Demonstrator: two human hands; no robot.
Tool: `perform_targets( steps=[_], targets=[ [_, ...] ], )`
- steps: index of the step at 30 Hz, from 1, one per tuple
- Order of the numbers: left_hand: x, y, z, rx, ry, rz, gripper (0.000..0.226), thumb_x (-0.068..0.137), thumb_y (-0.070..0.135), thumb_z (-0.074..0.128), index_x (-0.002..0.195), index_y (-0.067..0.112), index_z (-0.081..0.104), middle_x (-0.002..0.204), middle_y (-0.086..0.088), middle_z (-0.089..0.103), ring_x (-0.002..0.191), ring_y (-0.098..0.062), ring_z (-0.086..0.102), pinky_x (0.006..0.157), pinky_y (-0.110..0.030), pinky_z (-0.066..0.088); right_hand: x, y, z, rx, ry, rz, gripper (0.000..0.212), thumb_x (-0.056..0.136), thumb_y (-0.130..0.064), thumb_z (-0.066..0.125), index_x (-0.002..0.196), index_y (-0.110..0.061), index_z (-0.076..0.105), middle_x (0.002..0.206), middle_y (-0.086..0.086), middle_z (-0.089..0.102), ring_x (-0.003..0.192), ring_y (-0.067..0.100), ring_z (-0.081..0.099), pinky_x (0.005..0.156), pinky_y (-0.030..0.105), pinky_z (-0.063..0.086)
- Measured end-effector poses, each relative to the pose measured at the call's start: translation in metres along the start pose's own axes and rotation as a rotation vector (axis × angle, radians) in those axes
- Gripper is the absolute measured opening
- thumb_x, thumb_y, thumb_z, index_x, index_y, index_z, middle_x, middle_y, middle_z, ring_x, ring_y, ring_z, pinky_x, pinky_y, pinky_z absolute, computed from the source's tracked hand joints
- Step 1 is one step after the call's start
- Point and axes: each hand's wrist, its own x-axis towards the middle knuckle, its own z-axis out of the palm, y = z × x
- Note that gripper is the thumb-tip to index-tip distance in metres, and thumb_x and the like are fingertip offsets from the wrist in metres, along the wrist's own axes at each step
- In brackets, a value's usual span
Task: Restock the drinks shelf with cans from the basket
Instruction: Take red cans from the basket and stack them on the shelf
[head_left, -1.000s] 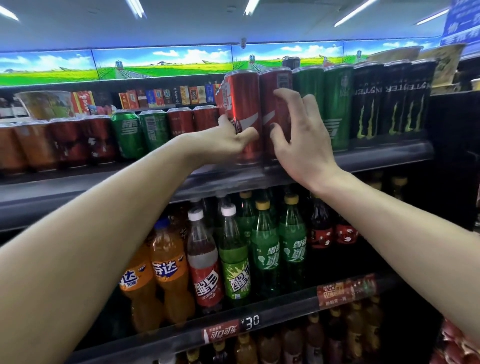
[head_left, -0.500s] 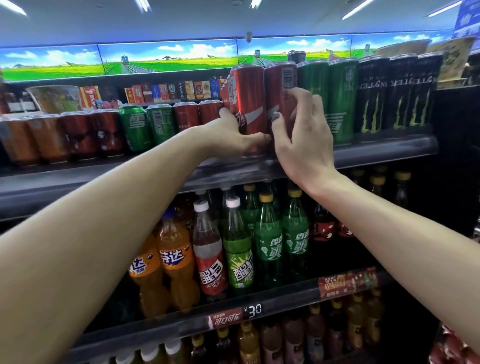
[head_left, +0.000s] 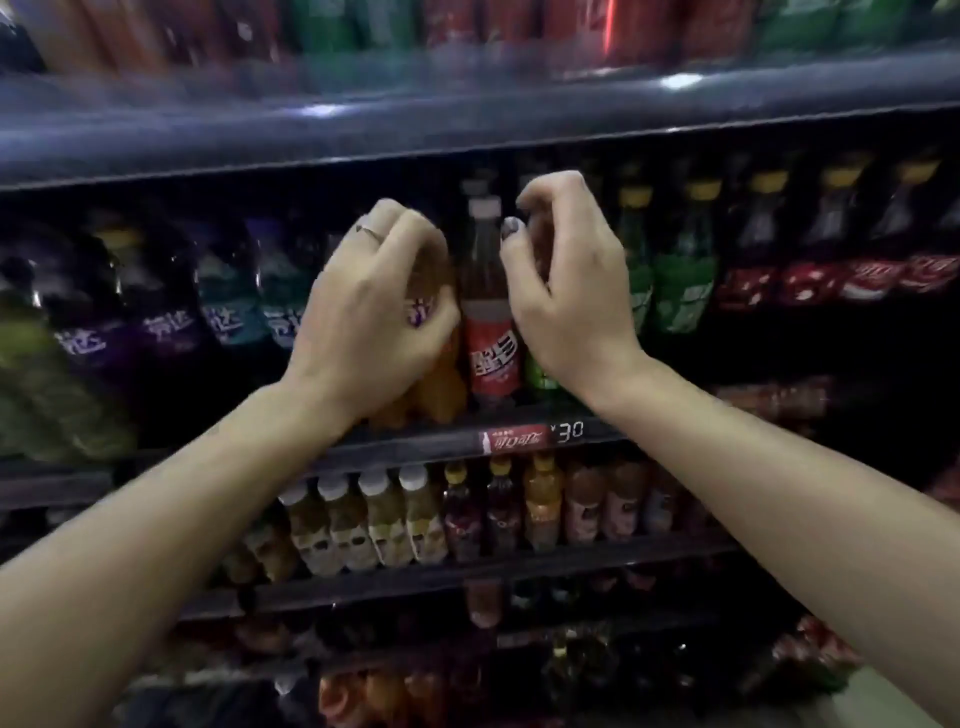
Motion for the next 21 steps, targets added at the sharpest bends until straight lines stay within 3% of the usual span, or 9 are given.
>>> perform_targets(
  steps=[3,7,13,17,21],
  targets=[
    [-0.086,-0.021,0.02,-0.041,-0.229,-0.171,0.016,0.088,0.012,0.064,0.101,0.01,0.056,0.1,-0.004,0.055,0.088,-0.025,0.055,0.076,-0.045,0.049,-0.058,0.0,0.033,0.012,-0.14,0.129,0.015,0.1,-0.02,0.053,0.108,-0.007,0.055,0.091,0.002,0.057,0.077,0.013,0.052,0.068,0.028,0.046],
    [-0.19,-0.044,0.043,-0.068,-0.513,-0.349,0.02,0.09,0.013,0.06,0.096,0.023,0.044,0.093,0.004,0.045,0.081,-0.019,0.047,0.067,-0.043,0.045,-0.145,0.007,0.075,0.004,-0.376,0.339,0.014,0.102,-0.023,0.053,0.111,-0.014,0.054,0.096,0.001,0.058,0.081,0.017,0.057,0.073,0.041,0.051],
    [-0.319,-0.072,0.067,-0.169,-0.728,-0.63,0.01,0.092,0.014,0.062,0.099,0.013,0.055,0.091,-0.003,0.056,0.085,-0.026,0.057,0.075,-0.044,0.049,-0.283,0.021,0.118,-0.07,-0.619,0.709,0.019,0.098,-0.031,0.059,0.112,-0.021,0.052,0.09,-0.004,0.059,0.076,0.014,0.058,0.073,0.041,0.054],
    [-0.402,-0.08,0.086,-0.259,-0.902,-0.803,0.019,0.086,0.024,0.059,0.101,0.014,0.058,0.094,-0.003,0.059,0.088,-0.025,0.06,0.081,-0.041,0.05,-0.378,0.036,0.133,-0.113,-0.703,0.958,0.019,0.096,-0.029,0.065,0.106,-0.022,0.05,0.086,-0.002,0.063,0.081,0.017,0.06,0.073,0.033,0.047],
    [-0.491,-0.084,0.116,-0.265,-1.051,-1.0,0.021,0.091,0.022,0.066,0.105,0.018,0.051,0.105,-0.004,0.058,0.097,-0.028,0.063,0.086,-0.041,0.053,-0.473,0.055,0.139,-0.136,-0.884,1.186,0.027,0.098,-0.03,0.063,0.119,-0.016,0.054,0.088,-0.002,0.064,0.085,0.02,0.063,0.077,0.036,0.049]
  ],
)
